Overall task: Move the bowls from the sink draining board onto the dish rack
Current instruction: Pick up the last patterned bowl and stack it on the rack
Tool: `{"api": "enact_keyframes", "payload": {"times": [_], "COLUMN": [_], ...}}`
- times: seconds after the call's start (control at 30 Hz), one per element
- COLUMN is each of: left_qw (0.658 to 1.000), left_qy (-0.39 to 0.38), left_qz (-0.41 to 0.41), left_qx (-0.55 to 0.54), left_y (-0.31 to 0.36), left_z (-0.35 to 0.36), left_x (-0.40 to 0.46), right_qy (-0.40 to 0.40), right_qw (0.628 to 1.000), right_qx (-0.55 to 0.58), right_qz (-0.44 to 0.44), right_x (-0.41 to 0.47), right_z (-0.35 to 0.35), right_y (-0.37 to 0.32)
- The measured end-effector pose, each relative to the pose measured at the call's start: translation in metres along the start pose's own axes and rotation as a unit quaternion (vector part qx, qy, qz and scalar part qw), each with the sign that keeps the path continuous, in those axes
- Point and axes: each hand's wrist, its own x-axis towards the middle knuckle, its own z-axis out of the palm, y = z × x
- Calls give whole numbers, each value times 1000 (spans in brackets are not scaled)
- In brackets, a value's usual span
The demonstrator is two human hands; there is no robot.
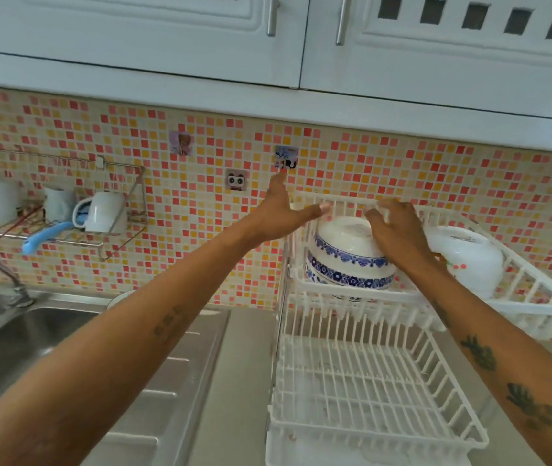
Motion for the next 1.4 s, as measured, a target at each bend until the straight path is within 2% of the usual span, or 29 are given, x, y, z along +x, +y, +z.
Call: {"api": "enact_keyframes", "payload": {"times": [0.1,0.23,0.37,0.5,0.6,0.7,0.8,0.9,1.07,1.4], "left_qw": [997,976,955,928,905,877,857,852,841,828], "left_qy": [-1,-21,-30,-29,-5,23,25,81,121,167], "left_qz": [-61,-169,-248,-333,-385,-442,-471,-474,-468,-426], "left_qx": [-49,-132,-157,-165,-179,-186,-208,-206,-245,-324], "left_y": [-27,-82,-144,-211,-268,-320,-372,-417,-454,-501], "left_z": [-42,-98,-153,-200,-230,-251,-259,-259,-240,-200], "left_x": [-10,-17,-33,-58,-77,-93,-102,-97,-71,-32], "right_qy": [7,-59,-176,-313,-395,-438,-455,-460,-441,-379], "right_qw": [995,981,962,935,906,873,853,833,808,792], "right_qx": [52,124,140,136,151,172,169,181,215,249], "right_qz": [-81,-140,-157,-96,22,129,192,247,326,409], "right_x": [-5,-18,-37,-49,-51,-53,-57,-63,-69,-81], "right_z": [20,72,149,242,308,371,425,462,505,570], "right_y": [-49,-123,-177,-203,-207,-199,-180,-162,-137,-116]}}
